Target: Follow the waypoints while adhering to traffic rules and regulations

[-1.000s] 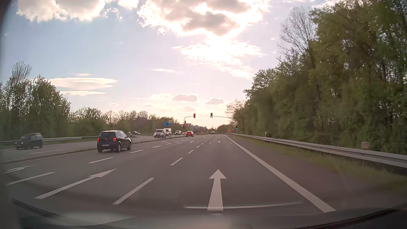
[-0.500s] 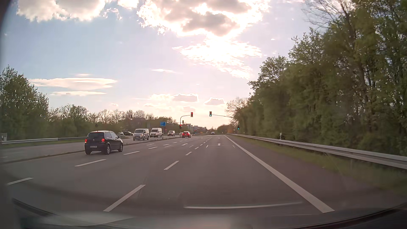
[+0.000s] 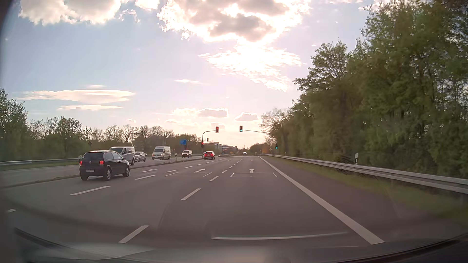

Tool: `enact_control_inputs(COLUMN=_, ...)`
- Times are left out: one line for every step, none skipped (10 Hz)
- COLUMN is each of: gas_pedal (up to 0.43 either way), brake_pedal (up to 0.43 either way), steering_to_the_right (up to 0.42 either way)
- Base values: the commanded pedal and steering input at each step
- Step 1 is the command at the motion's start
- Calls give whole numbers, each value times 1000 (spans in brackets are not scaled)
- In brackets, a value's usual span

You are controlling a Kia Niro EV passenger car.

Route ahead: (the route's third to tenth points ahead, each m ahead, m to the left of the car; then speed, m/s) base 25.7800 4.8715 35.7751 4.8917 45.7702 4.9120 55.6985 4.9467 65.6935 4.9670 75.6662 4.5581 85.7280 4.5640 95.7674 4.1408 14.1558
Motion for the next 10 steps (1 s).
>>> enact_control_inputs(gas_pedal=0, brake_pedal=0, steering_to_the_right=0)
enact_control_inputs(gas_pedal=0, brake_pedal=0, steering_to_the_right=-1)
enact_control_inputs(gas_pedal=0, brake_pedal=0, steering_to_the_right=-1)
enact_control_inputs(gas_pedal=0, brake_pedal=0, steering_to_the_right=-1)
enact_control_inputs(gas_pedal=0, brake_pedal=0, steering_to_the_right=-1)
enact_control_inputs(gas_pedal=8, brake_pedal=0, steering_to_the_right=-1)
enact_control_inputs(gas_pedal=8, brake_pedal=0, steering_to_the_right=-1)
enact_control_inputs(gas_pedal=8, brake_pedal=0, steering_to_the_right=-1)
enact_control_inputs(gas_pedal=8, brake_pedal=0, steering_to_the_right=-1)
enact_control_inputs(gas_pedal=8, brake_pedal=0, steering_to_the_right=-1)
